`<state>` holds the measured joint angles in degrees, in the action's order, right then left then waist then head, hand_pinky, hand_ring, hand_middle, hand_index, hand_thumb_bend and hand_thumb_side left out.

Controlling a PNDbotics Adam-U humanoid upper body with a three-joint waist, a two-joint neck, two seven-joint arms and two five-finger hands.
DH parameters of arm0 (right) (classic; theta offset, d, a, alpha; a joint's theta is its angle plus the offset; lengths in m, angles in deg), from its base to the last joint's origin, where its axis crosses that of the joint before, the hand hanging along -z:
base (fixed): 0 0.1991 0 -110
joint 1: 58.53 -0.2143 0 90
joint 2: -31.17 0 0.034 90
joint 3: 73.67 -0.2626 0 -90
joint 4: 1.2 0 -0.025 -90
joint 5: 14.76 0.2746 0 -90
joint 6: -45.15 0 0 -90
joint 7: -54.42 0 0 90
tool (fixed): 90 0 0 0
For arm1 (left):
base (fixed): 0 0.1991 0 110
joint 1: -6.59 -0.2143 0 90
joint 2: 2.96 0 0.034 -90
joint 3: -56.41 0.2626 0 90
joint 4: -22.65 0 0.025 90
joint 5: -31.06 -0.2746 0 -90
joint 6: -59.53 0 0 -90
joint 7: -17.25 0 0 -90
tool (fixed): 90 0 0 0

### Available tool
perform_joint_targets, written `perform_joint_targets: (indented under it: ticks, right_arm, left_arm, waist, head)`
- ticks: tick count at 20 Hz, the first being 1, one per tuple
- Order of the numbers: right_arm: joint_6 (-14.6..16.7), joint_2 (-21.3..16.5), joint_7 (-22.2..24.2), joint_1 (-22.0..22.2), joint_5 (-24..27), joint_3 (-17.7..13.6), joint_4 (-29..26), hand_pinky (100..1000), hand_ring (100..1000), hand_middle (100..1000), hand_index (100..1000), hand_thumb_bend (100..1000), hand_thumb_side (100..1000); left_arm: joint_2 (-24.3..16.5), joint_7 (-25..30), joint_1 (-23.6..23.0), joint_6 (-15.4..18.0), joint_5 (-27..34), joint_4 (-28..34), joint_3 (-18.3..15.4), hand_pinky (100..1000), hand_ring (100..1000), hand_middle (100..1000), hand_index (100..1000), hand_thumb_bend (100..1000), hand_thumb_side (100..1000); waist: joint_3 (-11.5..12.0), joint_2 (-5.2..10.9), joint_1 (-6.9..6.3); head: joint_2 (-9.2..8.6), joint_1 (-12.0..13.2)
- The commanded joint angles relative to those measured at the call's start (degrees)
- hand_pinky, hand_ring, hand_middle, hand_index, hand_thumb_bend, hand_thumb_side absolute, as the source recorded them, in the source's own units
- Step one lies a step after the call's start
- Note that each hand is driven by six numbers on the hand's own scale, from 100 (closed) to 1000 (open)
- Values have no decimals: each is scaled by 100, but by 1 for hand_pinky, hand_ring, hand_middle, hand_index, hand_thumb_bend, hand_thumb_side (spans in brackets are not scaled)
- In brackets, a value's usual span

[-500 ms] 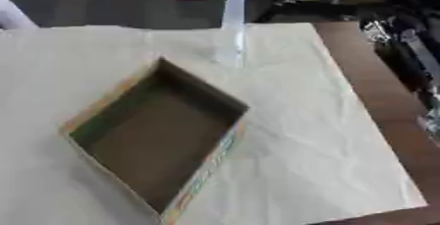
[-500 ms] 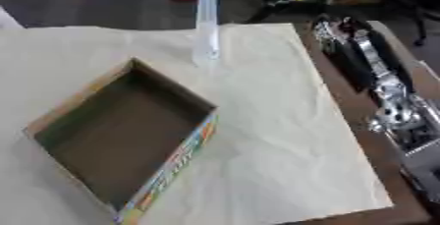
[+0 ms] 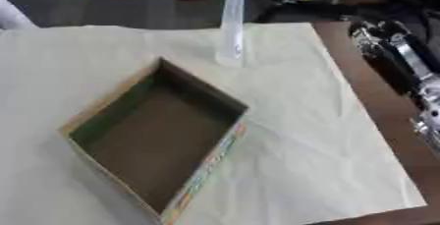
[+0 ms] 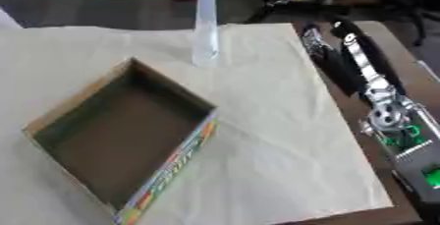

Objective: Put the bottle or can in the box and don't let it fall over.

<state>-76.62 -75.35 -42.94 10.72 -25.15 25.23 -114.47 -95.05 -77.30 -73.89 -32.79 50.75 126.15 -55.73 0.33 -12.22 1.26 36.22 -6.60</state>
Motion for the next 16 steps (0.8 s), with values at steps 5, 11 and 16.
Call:
perform_joint_targets:
  ticks: [5,11,16]
  right_arm:
    - [8,-108,100,-131,-35,-47,-133,1000,1000,1000,1000,100,1000]
    - [-173,-305,-108,-376,620,-203,-133,1000,1000,1000,959,100,1000]
    - [-313,-798,-346,-855,1610,-310,-49,1000,1000,1000,988,100,1000]
  left_arm:
    - [-117,4,38,-7,0,101,-20,1000,1000,1000,753,245,652]
    - [-131,2,30,-8,-1,103,-22,1000,1000,1000,753,246,651]
    - [-156,10,32,-13,7,104,-2,1000,1000,1000,753,244,649]
  waist:
    - [2,113,1]
    - [8,146,8]
    - [22,188,28]
  head:
    - [-44,-18]
    - [-92,-36]
    - [-75,-72]
